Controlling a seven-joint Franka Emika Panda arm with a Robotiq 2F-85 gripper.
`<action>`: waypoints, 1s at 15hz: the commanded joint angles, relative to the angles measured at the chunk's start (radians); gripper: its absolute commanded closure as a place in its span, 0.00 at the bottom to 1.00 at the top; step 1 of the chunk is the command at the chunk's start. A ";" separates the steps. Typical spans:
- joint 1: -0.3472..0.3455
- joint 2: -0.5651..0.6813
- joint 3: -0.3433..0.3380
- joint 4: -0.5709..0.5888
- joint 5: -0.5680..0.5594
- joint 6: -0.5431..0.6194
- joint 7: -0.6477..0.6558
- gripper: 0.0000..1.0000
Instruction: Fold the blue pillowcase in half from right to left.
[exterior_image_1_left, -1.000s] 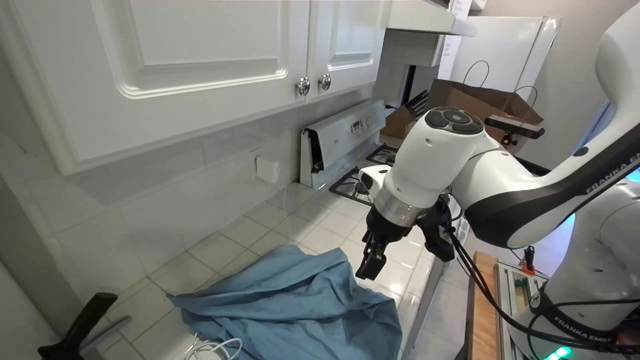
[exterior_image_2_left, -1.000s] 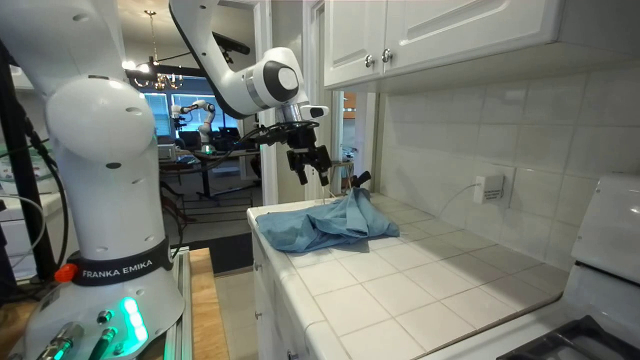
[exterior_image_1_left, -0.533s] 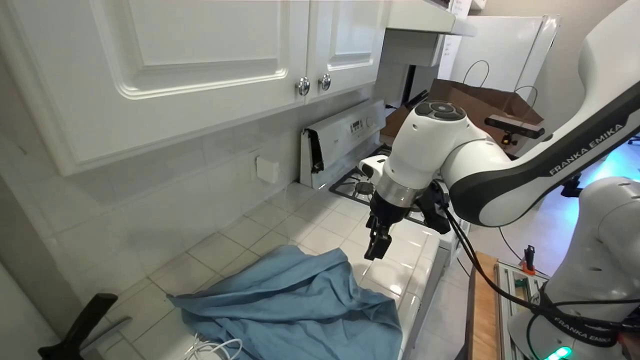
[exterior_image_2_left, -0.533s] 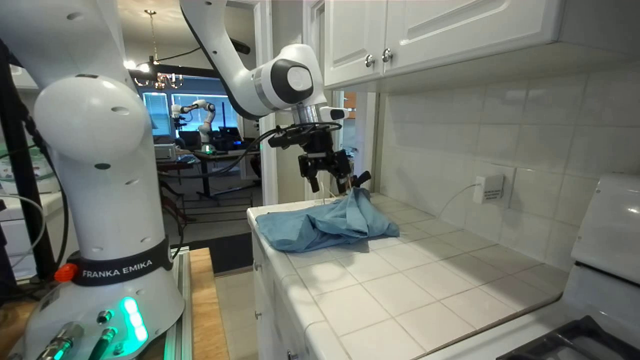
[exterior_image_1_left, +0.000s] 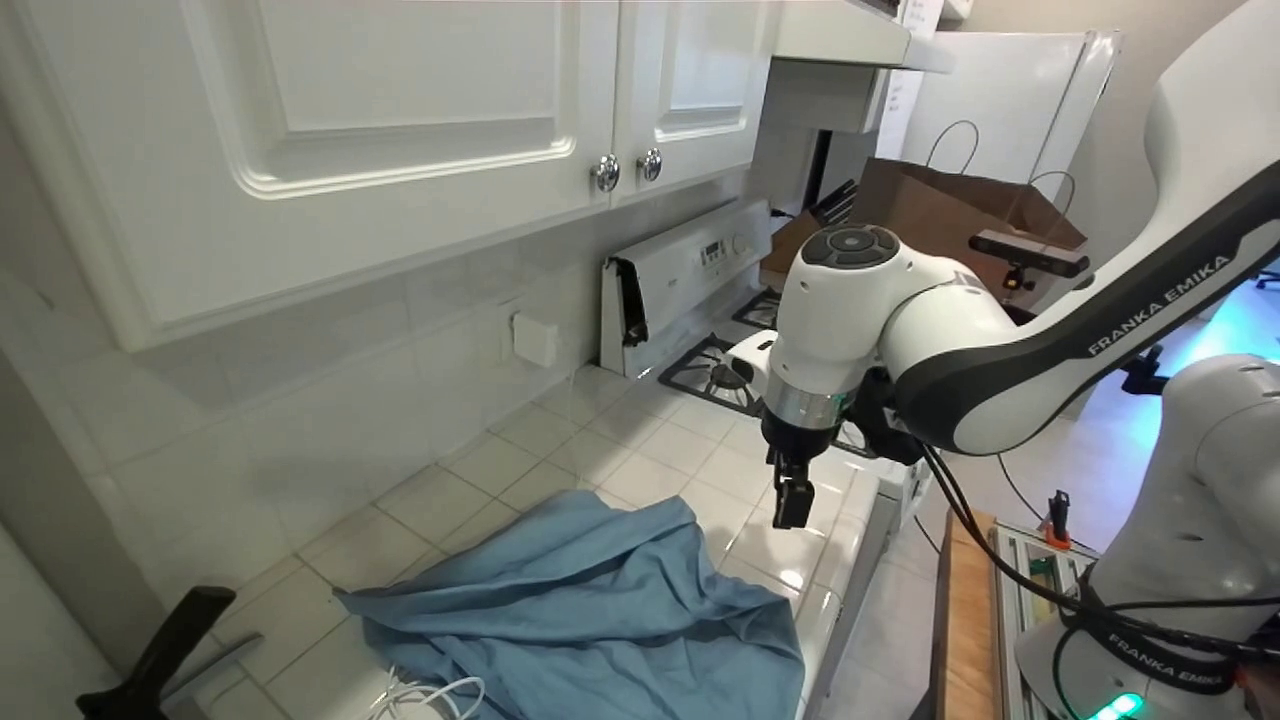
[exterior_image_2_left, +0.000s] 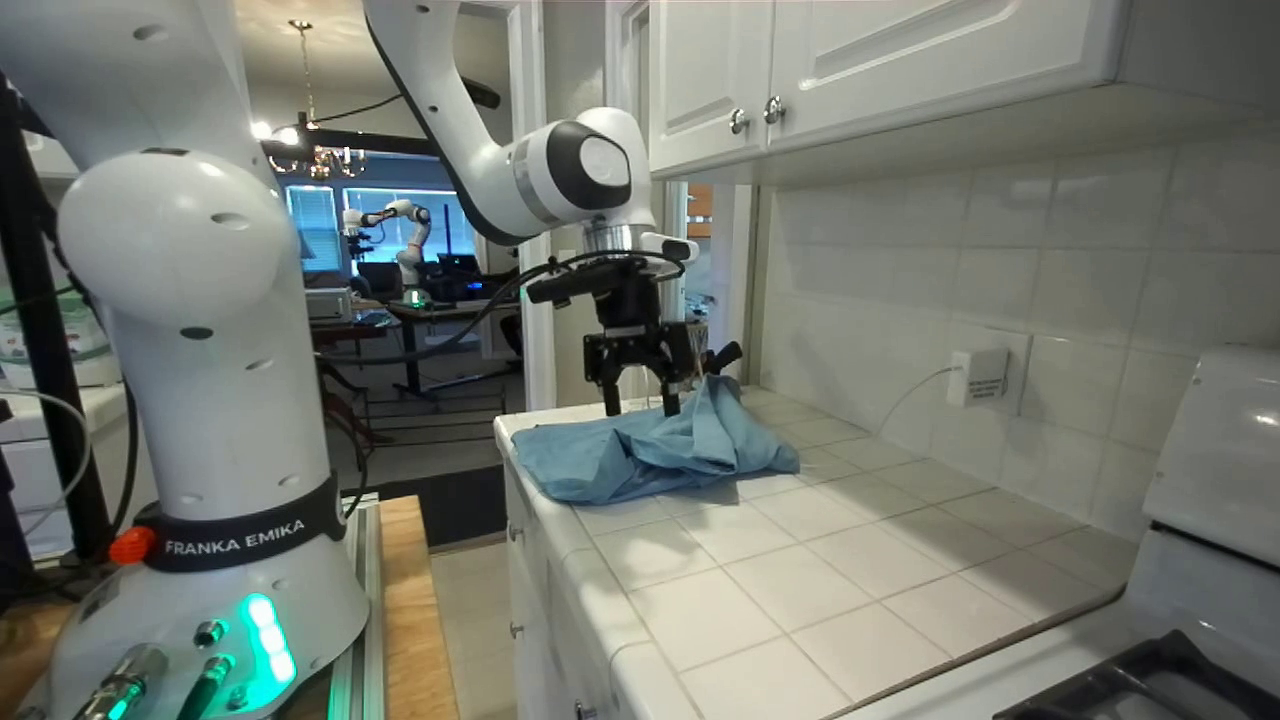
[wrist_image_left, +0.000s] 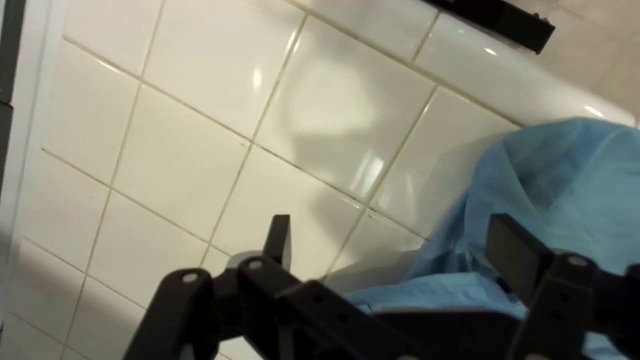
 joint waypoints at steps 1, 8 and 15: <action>-0.050 0.034 0.045 0.031 -0.149 -0.051 0.080 0.00; -0.044 0.030 0.034 0.027 -0.202 -0.037 0.107 0.00; -0.073 0.141 0.036 0.124 -0.334 0.013 0.147 0.00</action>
